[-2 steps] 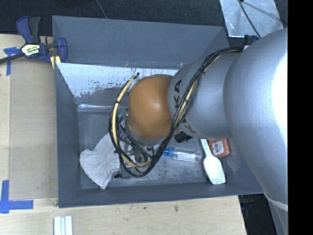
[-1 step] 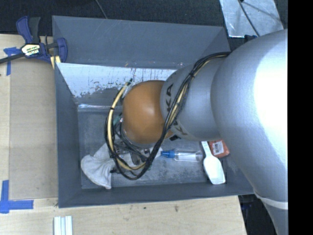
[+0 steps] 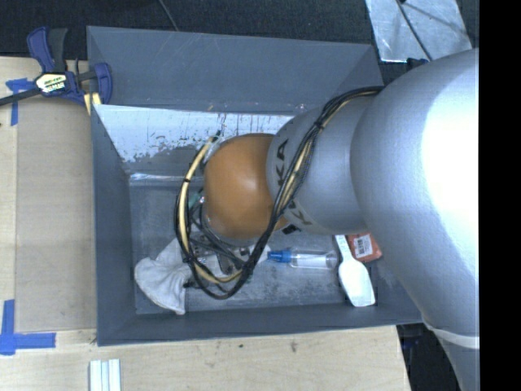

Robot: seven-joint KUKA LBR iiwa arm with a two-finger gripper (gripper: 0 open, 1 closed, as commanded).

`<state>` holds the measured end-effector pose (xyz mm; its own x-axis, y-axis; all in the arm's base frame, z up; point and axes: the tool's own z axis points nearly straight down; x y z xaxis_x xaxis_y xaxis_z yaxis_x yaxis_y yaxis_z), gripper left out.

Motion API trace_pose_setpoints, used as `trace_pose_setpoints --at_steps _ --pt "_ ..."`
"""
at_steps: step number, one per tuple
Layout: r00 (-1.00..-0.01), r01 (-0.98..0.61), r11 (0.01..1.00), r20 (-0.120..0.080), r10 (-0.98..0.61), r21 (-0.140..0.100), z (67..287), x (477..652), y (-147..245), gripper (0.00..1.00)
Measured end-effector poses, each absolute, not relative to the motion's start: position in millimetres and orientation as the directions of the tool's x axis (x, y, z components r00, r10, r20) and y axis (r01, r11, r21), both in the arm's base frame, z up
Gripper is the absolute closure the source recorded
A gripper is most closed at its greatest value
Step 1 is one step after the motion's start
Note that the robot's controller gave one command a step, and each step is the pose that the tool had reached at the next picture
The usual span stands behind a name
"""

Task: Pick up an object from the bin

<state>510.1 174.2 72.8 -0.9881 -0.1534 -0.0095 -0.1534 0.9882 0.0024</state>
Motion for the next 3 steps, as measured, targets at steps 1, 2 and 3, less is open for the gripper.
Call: trace_pose_setpoints --at_steps 1,2,3 --pt "-0.985 -0.175 0.985 0.005 -0.175 -0.001 114.0 511.5 177.1 1.00" --pt "-0.982 -0.190 0.982 -0.009 -0.190 0.001 144.9 515.9 177.3 1.00" --pt "-0.973 -0.233 0.973 -0.002 -0.233 0.000 213.3 509.6 174.8 1.00"
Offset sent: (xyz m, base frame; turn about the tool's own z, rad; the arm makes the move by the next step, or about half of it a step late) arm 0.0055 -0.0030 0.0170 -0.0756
